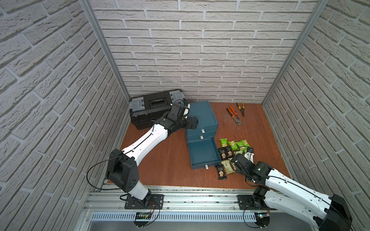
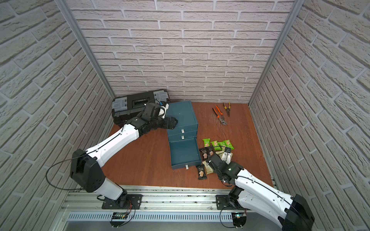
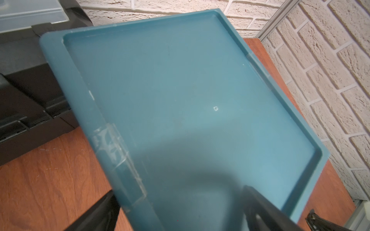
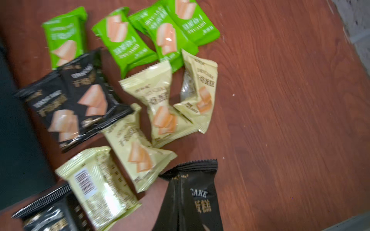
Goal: Take the cookies out of the drawer
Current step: Place the cookie at the center of the board, then close the drawer in the storage box.
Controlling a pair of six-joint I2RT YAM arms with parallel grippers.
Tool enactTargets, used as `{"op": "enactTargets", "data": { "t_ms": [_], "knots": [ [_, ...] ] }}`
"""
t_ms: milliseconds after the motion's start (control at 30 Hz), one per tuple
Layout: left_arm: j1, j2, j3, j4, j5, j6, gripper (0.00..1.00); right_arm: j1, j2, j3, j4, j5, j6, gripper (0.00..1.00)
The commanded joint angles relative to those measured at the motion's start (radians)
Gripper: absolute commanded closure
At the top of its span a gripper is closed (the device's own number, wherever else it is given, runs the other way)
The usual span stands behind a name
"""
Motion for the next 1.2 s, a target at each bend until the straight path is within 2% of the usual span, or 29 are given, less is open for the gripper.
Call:
{"op": "enactTargets", "data": {
  "t_ms": [0,133,200,300,433,500,567,700,800,900,1033,1167],
  "knots": [
    [-0.008,0.028,-0.022,-0.064,0.041,0.034,0.01,-0.067,-0.046,-0.058,0.112,-0.059,-0.038,0.98],
    [-0.007,0.028,-0.023,-0.060,0.040,0.034,0.01,-0.092,-0.055,-0.073,0.144,-0.084,-0.073,0.93],
    [-0.007,0.031,-0.022,-0.058,0.042,0.031,0.02,-0.095,-0.032,-0.071,0.156,-0.096,-0.081,0.82],
    [-0.007,0.034,-0.021,-0.058,0.043,0.028,0.02,-0.097,0.023,-0.047,0.159,-0.112,-0.098,0.57],
    [-0.007,0.030,-0.022,-0.062,0.040,0.027,0.02,-0.096,0.090,0.016,0.116,-0.121,-0.117,0.49],
    [-0.007,0.026,-0.025,-0.063,0.035,0.030,0.01,-0.096,0.112,0.061,0.088,-0.140,-0.143,0.49],
    [-0.007,0.024,-0.025,-0.065,0.030,0.032,0.01,-0.091,0.122,0.101,0.074,-0.163,-0.164,0.54],
    [-0.002,0.023,-0.025,-0.067,0.025,0.031,0.02,-0.018,0.125,0.186,0.021,-0.127,-0.172,0.58],
    [0.003,0.026,-0.023,-0.065,0.028,0.030,0.02,0.040,0.146,0.215,0.047,-0.164,-0.191,0.62],
    [0.005,0.032,-0.017,-0.066,0.029,0.030,0.02,0.109,0.195,0.206,0.111,-0.221,-0.192,0.67],
    [0.005,0.037,-0.008,-0.068,0.032,0.030,0.01,0.169,0.215,0.149,0.166,-0.255,-0.139,0.89],
    [0.005,0.048,0.000,-0.073,0.036,0.033,0.02,0.194,0.180,0.090,0.263,-0.334,-0.144,0.93]
  ]
}}
